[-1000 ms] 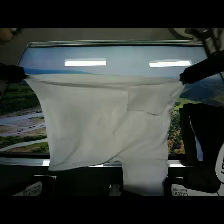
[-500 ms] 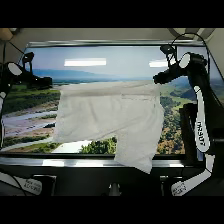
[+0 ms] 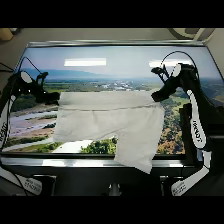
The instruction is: Fold the shirts.
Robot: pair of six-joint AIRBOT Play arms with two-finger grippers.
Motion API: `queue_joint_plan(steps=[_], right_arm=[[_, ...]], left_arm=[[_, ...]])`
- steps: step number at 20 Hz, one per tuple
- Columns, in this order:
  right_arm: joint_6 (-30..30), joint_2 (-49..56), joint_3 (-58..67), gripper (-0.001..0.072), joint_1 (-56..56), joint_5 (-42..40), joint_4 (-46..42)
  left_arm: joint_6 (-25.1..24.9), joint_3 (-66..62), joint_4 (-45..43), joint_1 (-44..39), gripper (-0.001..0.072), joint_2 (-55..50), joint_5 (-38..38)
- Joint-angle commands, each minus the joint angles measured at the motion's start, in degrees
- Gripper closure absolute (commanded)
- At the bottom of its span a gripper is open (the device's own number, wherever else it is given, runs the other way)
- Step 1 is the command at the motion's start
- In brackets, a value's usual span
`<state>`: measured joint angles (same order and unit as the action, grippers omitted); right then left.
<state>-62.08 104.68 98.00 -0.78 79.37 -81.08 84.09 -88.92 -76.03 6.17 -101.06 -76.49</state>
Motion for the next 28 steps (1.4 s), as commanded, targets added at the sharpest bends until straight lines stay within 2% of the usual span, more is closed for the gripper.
queue_joint_plan(steps=[1,2,3,5,6,7,8,9,12,15,21,24,26,27,28], right_arm=[[-3.6,1.0,-1.5,0.0487,0.0,1.2,1.2],[-3.7,0.2,-0.2,0.0272,0.1,2.3,1.1],[-2.4,-0.8,1.3,0.0207,0.4,4.6,0.2],[0.0,-3.5,3.2,0.0208,2.6,11.3,-2.4],[-0.9,-4.7,3.1,0.0221,4.9,14.4,-2.6],[-4.2,-5.9,1.6,0.0234,6.7,15.6,-1.9],[-4.6,-8.0,-2.8,0.0297,7.5,15.3,-1.0],[-3.0,-10.5,-8.2,0.0298,7.4,14.0,-1.5],[-0.8,-18.1,-23.6,0.0299,7.3,8.0,0.1],[1.1,-23.1,-30.9,0.0300,7.3,5.9,-0.9],[2.1,-24.0,-31.8,0.0299,7.3,5.7,-1.2],[1.7,-24.2,-34.3,0.0297,7.3,5.9,-0.7],[1.7,-25.7,-38.8,0.0280,7.3,5.4,0.1],[1.7,-27.2,-41.9,0.0280,7.3,4.3,0.7],[1.8,-29.0,-44.9,0.0279,7.3,3.2,1.6]], left_arm=[[1.4,3.6,2.5,-0.1,0.0486,-0.2,-3.1],[1.3,2.8,2.8,0.2,0.0280,0.1,-4.4],[0.4,1.6,2.5,1.0,0.0254,0.8,-5.9],[-0.3,-0.1,1.5,3.7,0.0254,3.4,-8.5],[-0.3,0.2,1.2,5.7,0.0254,5.2,-9.8],[-0.1,1.7,1.2,7.5,0.0255,7.1,-10.9],[-0.1,5.1,1.2,9.0,0.0255,9.4,-11.5],[-0.1,10.6,1.2,10.1,0.0255,12.1,-11.4],[-2.0,33.5,2.2,11.0,0.0256,22.5,-4.7],[-4.7,47.5,4.3,10.9,0.0256,29.9,3.0],[-4.6,49.8,9.7,10.6,0.0256,30.2,9.2],[-4.2,49.8,10.1,8.7,0.0258,28.7,9.9],[-3.8,49.8,10.0,7.8,0.0334,28.0,10.3],[-3.7,49.8,10.0,7.6,0.0345,27.8,10.3],[-3.6,49.8,10.0,7.6,0.0501,27.7,10.3]])
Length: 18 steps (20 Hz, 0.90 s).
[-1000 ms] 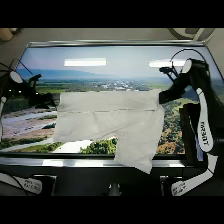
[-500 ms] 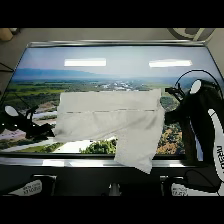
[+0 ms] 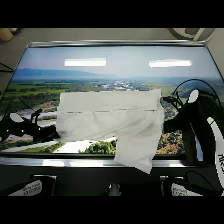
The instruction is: Fold the shirts.
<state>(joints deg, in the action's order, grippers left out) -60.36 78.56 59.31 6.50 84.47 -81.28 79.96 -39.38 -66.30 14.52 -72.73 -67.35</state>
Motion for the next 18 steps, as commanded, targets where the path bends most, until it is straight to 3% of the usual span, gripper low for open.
queue_joint_plan(steps=[1,2,4,8,11,12,13,18], right_arm=[[0.0,-5.0,-9.4,0.0278,0.0,-3.0,3.3],[0.4,-6.9,-12.3,0.0276,0.0,-4.1,5.6],[1.7,-10.3,-18.3,0.0208,0.0,-7.4,10.4],[1.8,-11.0,-26.6,0.0229,0.0,-15.3,17.4],[1.9,-11.0,-28.4,0.0387,0.0,-18.3,18.7],[1.2,-11.0,-28.4,0.0486,0.0,-18.3,18.7],[0.3,-11.0,-28.4,0.0690,0.0,-18.3,19.2],[4.3,-13.9,-18.6,0.0689,0.2,-12.0,17.6]], left_arm=[[0.5,0.2,0.3,-0.7,0.0668,-0.6,1.2],[0.5,0.2,0.3,-0.7,0.0681,-0.5,1.2],[0.5,0.2,0.3,-0.7,0.0680,-0.4,1.2],[-0.1,0.2,0.3,-0.7,0.0680,-0.1,0.5],[-0.8,0.2,0.3,-0.7,0.0681,0.0,0.4],[-1.9,0.2,0.3,-0.7,0.0681,0.0,0.6],[-2.2,0.2,0.3,-0.7,0.0681,0.0,1.0],[-6.1,-4.7,0.3,-0.7,0.0683,4.5,1.4]])
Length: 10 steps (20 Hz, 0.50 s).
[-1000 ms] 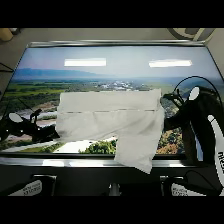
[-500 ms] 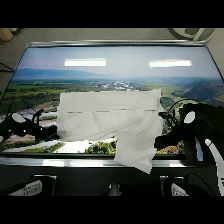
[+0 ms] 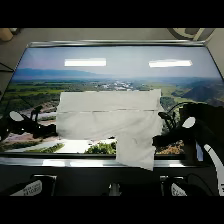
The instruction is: Fold the shirts.
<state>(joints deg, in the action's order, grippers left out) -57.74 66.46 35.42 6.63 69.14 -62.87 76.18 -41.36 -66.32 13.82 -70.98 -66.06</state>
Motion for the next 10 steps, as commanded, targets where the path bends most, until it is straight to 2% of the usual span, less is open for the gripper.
queue_joint_plan(steps=[1,3,5,10], right_arm=[[1.7,-2.4,9.7,0.0688,0.1,5.3,-1.3],[0.6,-1.6,19.9,0.0688,0.0,5.8,-3.2],[-1.2,2.5,28.6,0.0688,0.0,1.7,-4.9],[-3.9,20.4,46.6,0.0688,0.0,-8.5,-0.6]], left_arm=[[-2.3,-5.3,0.3,0.0,0.0684,4.9,-0.1],[-1.6,-11.0,0.4,0.0,0.0684,7.0,-0.1],[0.3,-16.8,0.4,-0.2,0.0684,5.2,1.4],[1.5,-34.7,0.6,-2.9,0.0683,-10.7,3.7]])
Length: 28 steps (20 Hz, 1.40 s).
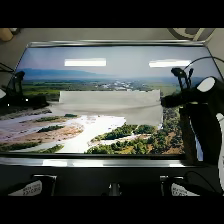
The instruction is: Fold the shirts.
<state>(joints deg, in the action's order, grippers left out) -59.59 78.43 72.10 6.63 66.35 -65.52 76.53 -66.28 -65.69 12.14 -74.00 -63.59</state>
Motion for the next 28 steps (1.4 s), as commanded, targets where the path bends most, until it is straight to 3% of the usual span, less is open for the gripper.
queue_joint_plan(steps=[1,4,9,10,11,12,13,17,22,25,26,27,28], right_arm=[[-3.7,11.5,12.5,0.0688,0.0,-7.0,2.2],[-5.8,18.8,15.0,0.0688,0.0,-10.4,5.2],[-4.9,25.8,15.0,0.0685,-2.5,-12.9,6.5],[-4.6,26.1,15.0,0.0639,-2.6,-12.9,5.9],[-2.9,25.9,15.1,0.0410,-2.1,-12.4,5.9],[-0.8,25.2,15.1,0.0132,-1.1,-10.7,5.9],[1.5,24.2,15.2,0.0001,0.5,-7.9,5.5],[2.5,24.3,15.0,-0.0006,7.5,7.2,3.9],[5.0,29.0,15.0,-0.0006,5.6,8.0,12.1],[1.5,31.8,15.0,0.0004,3.5,6.1,13.6],[0.3,32.2,15.0,0.0080,3.0,5.6,13.9],[0.2,32.2,15.1,0.0429,2.8,5.2,14.5],[-0.7,31.6,15.1,0.0675,2.9,5.9,17.4]], left_arm=[[2.4,-13.5,0.0,-1.3,0.0683,-11.7,1.2],[6.4,-22.7,2.1,-1.5,0.0681,-23.2,0.8],[6.5,-24.7,7.9,-2.9,0.0676,-32.9,1.7],[6.6,-24.7,7.9,-2.9,0.0571,-33.5,1.5],[6.6,-24.9,7.9,-2.7,0.0215,-33.4,1.2],[6.6,-25.8,7.5,-2.1,-0.0013,-33.3,-0.4],[6.6,-27.5,6.7,-1.2,-0.0005,-33.2,-2.6],[6.5,-30.3,6.1,0.9,-0.0003,-29.8,-6.7],[6.4,-30.3,6.2,-2.1,0.0007,-24.3,-7.6],[6.2,-30.3,6.2,-6.2,0.0006,-22.6,-10.0],[5.9,-30.3,6.3,-7.7,0.0007,-22.4,-10.6],[5.9,-30.3,6.3,-9.6,0.0007,-22.5,-10.8],[5.9,-30.3,6.4,-11.6,0.0009,-22.6,-10.6]])
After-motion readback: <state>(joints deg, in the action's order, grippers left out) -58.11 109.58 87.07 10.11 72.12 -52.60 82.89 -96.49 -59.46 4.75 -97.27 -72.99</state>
